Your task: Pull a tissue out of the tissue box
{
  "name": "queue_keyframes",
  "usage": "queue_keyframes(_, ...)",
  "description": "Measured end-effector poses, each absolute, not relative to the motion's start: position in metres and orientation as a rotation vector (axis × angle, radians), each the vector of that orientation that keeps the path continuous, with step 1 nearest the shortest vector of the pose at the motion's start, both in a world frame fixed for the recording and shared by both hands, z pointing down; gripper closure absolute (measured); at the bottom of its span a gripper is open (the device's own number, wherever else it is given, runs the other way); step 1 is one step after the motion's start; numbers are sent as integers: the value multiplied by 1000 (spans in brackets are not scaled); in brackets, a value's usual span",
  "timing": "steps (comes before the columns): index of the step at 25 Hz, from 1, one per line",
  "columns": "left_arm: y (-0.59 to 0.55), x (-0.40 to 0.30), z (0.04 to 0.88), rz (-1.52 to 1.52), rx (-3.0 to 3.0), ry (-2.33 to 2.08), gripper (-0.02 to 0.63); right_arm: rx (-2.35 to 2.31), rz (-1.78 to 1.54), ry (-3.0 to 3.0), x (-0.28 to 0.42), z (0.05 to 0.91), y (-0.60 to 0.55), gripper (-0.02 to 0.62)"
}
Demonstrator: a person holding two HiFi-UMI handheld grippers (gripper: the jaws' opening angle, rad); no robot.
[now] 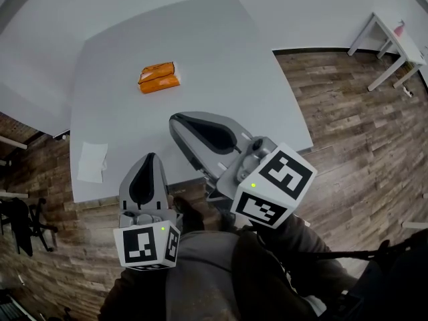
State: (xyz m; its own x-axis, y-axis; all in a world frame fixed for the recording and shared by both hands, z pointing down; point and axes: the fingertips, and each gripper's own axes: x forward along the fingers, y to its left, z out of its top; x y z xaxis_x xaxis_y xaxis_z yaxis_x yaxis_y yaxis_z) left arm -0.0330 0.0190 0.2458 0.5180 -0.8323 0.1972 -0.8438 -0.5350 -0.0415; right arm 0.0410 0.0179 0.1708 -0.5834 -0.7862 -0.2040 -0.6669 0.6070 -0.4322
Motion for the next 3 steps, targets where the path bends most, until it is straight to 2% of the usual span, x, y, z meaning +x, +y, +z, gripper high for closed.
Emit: queue_keyframes(3,17,-32,246,303,2683,-1486,606,-1163,-441,2458,43,171,16,594)
